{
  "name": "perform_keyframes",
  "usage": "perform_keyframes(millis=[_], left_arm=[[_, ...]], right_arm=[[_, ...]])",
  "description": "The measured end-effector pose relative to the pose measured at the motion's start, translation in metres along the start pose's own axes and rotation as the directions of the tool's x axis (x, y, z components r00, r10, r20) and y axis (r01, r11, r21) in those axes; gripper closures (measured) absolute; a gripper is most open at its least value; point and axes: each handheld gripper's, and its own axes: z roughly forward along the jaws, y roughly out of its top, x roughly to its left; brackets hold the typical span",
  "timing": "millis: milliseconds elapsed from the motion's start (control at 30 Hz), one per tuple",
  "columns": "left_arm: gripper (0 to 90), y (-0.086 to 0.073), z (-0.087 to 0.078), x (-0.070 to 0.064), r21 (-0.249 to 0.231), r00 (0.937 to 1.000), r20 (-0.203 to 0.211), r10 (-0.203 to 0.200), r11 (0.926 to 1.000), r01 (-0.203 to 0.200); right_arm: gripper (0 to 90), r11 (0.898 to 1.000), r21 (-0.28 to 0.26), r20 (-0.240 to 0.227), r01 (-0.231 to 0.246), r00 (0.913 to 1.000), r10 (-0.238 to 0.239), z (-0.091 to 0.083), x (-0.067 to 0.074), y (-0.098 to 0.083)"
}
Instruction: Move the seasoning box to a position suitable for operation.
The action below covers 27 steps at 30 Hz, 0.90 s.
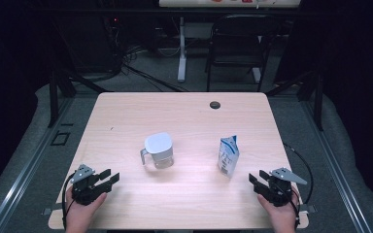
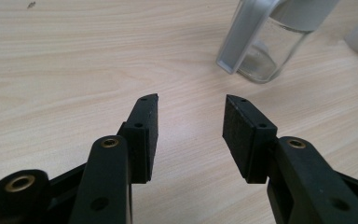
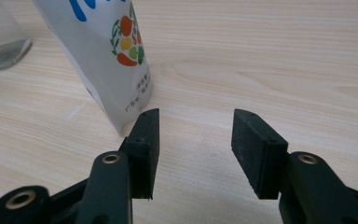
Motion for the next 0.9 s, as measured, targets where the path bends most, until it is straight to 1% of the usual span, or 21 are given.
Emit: perform_keyframes(millis=[33,67,100,133,167,200,233,267,300,333,400,433,467,533,767,800,833,867,900], left_arm=[[56.2,-0.001,0.000,0.002,0.002,0.9999,0.001,-0.012,0.9999,0.012],[56.2,-0.002,0.001,0.004,0.003,0.9993,-0.006,-0.037,0.9993,0.037],[56.2,-0.002,0.001,0.005,0.017,0.9988,-0.008,-0.048,0.9987,0.048],[55.8,-0.002,0.001,0.005,0.019,0.9977,-0.012,-0.067,0.9976,0.067],[55.1,-0.002,0.001,0.005,0.019,0.9977,-0.012,-0.067,0.9976,0.067],[55.1,-0.002,0.002,0.006,0.010,0.9970,-0.014,-0.077,0.9970,0.077],[55.1,-0.001,0.002,0.006,0.019,0.9971,-0.014,-0.075,0.9969,0.076],[55.1,0.000,0.002,0.005,0.010,0.9970,-0.015,-0.077,0.9970,0.077],[54.8,0.000,0.003,0.005,0.014,0.9976,-0.013,-0.068,0.9976,0.068],[53.8,0.000,0.004,0.002,0.014,0.9987,-0.012,-0.050,0.9986,0.050],[53.0,0.000,0.004,0.001,0.016,0.9990,-0.009,-0.043,0.9989,0.043],[53.0,0.000,0.006,0.000,0.028,0.9994,-0.003,-0.034,0.9990,0.034],[53.0,0.000,0.007,0.000,0.023,0.9996,-0.009,-0.029,0.9993,0.029],[52.7,0.002,0.009,-0.001,0.030,0.9997,0.002,-0.023,0.9993,0.023],[49.9,0.004,0.013,-0.005,0.019,0.9998,0.008,-0.020,0.9996,0.020],[49.9,0.004,0.014,-0.006,0.013,0.9998,0.008,-0.017,0.9998,0.017],[49.8,0.004,0.015,-0.007,0.019,0.9998,0.010,-0.015,0.9997,0.015],[49.4,0.005,0.016,-0.009,0.016,0.9999,0.012,-0.011,0.9998,0.011],[49.2,0.005,0.017,-0.010,0.017,0.9999,0.014,-0.009,0.9998,0.009]], right_arm=[[51.7,1.000,-0.008,0.002,-0.008,1.0000,0.008,0.000,0.000,-0.001],[49.9,1.000,-0.019,-0.003,-0.020,0.9998,0.020,-0.001,-0.002,-0.001],[49.4,0.999,-0.026,-0.009,-0.026,0.9996,0.026,-0.002,-0.002,-0.001],[49.2,0.999,-0.025,-0.011,-0.026,0.9996,0.026,-0.003,-0.002,-0.001],[49.2,0.999,-0.025,-0.011,-0.026,0.9996,0.026,-0.003,-0.002,-0.001],[48.6,0.999,-0.027,-0.013,-0.023,0.9997,0.023,-0.004,-0.002,-0.002],[47.5,0.999,-0.030,-0.017,-0.022,0.9996,0.021,-0.004,-0.001,-0.002],[47.0,0.999,-0.033,-0.020,-0.019,0.9996,0.018,-0.004,-0.001,-0.003],[46.6,0.999,-0.034,-0.019,-0.018,0.9997,0.017,-0.005,-0.001,-0.002],[45.1,0.999,-0.049,-0.025,-0.022,0.9995,0.021,-0.005,-0.001,-0.002],[44.1,0.998,-0.055,-0.029,-0.033,0.9991,0.031,-0.006,-0.002,-0.002],[43.6,0.998,-0.058,-0.029,-0.040,0.9989,0.038,-0.005,-0.002,-0.002],[43.4,0.998,-0.055,-0.031,-0.044,0.9986,0.042,-0.005,-0.003,-0.002],[43.2,0.998,-0.050,-0.029,-0.043,0.9987,0.042,-0.005,-0.004,-0.003],[42.5,0.998,-0.047,-0.029,-0.042,0.9987,0.041,-0.008,-0.006,-0.006],[42.5,0.998,-0.044,-0.022,-0.042,0.9989,0.042,-0.009,-0.006,-0.006],[42.8,0.998,-0.052,-0.020,-0.041,0.9990,0.040,-0.010,-0.006,-0.006],[43.7,0.998,-0.050,-0.011,-0.032,0.9994,0.032,-0.012,-0.006,-0.006],[44.9,0.999,-0.051,0.007,-0.017,0.9998,0.017,-0.014,-0.006,-0.008]])
